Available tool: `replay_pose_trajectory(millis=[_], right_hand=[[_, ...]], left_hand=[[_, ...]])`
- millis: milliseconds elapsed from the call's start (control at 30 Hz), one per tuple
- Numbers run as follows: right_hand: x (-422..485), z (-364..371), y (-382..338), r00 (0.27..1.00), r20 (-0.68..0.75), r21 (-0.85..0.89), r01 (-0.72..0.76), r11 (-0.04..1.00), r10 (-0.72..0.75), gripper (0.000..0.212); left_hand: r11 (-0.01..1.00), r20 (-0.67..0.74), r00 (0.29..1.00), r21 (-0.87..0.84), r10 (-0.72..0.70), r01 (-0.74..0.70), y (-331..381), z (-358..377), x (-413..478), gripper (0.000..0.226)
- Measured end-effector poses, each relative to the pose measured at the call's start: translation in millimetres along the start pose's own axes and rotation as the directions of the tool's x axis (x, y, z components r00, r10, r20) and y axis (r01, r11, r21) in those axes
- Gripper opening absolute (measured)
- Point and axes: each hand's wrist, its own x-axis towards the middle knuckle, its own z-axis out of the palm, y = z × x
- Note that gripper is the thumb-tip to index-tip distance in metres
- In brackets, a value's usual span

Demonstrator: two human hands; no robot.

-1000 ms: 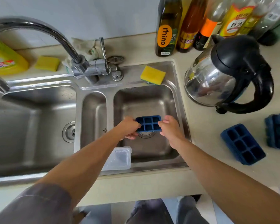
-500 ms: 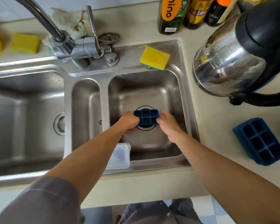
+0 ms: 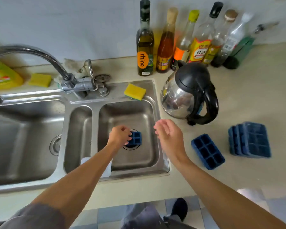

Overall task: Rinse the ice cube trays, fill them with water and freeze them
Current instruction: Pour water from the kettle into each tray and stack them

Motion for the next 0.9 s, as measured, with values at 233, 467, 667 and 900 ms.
replay_pose_trajectory(millis=[233,467,667,900], right_hand=[[-5,-101,-65,0.854,-0.382,-0.001,0.382,0.924,-0.353,0.019],[47,-141,-51,0.891,-0.423,-0.024,0.173,0.985,-0.167,0.034],[63,-123,-33,0.974,-0.225,0.163,0.071,0.984,-0.033,0.066],[53,-109,-36,0.966,-0.251,0.152,-0.025,0.988,0.063,0.072]], left_hand=[[0.984,-0.033,0.986,-0.066,0.166,-0.168,48,23,-58,0.022],[0.966,0.035,0.967,-0.070,0.253,-0.251,70,25,-86,0.020],[0.968,0.067,0.969,-0.092,0.239,-0.233,69,12,-84,0.019],[0.978,0.098,0.977,-0.110,0.190,-0.179,67,10,-68,0.020]])
